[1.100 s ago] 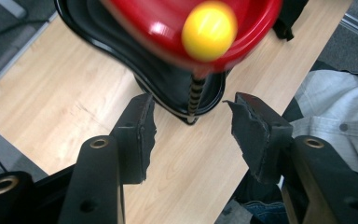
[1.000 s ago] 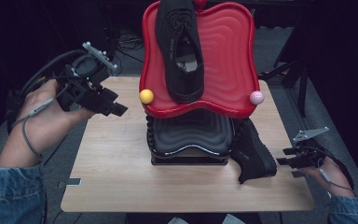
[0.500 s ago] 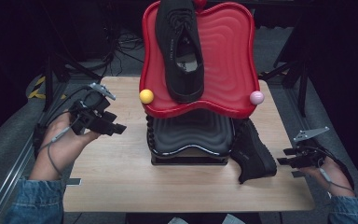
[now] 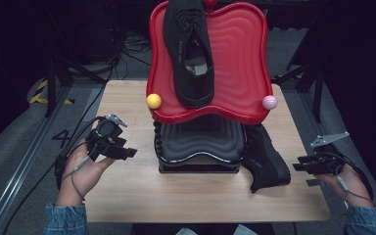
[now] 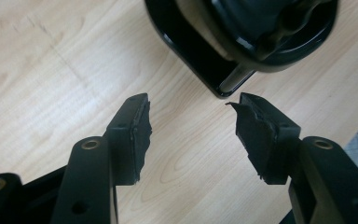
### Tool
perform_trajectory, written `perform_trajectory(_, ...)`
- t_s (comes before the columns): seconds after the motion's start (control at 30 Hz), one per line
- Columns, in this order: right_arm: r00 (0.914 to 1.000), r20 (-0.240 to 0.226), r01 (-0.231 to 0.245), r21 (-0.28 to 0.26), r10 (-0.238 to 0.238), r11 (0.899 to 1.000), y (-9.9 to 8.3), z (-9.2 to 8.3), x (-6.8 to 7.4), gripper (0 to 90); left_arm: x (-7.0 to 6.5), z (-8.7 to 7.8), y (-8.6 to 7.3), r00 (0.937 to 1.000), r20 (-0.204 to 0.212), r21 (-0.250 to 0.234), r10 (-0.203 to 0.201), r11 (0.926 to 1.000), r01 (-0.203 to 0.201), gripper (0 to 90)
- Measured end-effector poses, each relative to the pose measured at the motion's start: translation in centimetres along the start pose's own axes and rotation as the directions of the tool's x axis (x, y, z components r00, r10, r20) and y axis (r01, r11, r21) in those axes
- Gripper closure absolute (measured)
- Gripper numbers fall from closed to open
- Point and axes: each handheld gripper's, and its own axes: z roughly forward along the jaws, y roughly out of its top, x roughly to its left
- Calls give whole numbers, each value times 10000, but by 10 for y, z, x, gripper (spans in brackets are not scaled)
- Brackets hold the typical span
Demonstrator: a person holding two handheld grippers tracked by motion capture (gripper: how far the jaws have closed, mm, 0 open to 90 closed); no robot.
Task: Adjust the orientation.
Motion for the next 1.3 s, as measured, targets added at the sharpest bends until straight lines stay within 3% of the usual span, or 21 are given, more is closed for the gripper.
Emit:
perform_trajectory(0.17,10000,12,48,-226,-48,9997,6,-11,6,680,6,10,-16,9990,136,-456,-426,9980,432,447)
perform_trajectory(0.3,10000,27,4,-481,-2,9988,9,-18,7,758,12,17,-20,9984,17,-304,-558,9980,559,442)
perform_trajectory(0.37,9999,90,-115,-691,122,9975,12,-22,8,808,15,21,-22,9979,150,-231,-632,9977,635,441)
perform_trajectory(0.43,9999,109,-44,-783,52,9969,18,-25,10,841,17,25,-22,9989,30,-53,-465,9989,465,439)
perform_trajectory(0.53,9988,272,408,-477,-395,9980,30,-28,17,884,18,30,-24,9979,121,73,-632,9980,631,434)
perform_trajectory(0.6,9962,402,786,-274,-775,9965,40,-30,24,899,19,31,-25,9986,76,143,-522,9985,521,429)
perform_trajectory(0.8,9891,202,1457,101,-1459,9893,60,-26,37,900,17,33,-26,9982,158,187,-584,9981,581,407)
perform_trajectory(1.3,9791,-281,2029,767,-2013,9762,86,7,54,900,17,39,-27,9985,147,444,-518,9977,511,404)
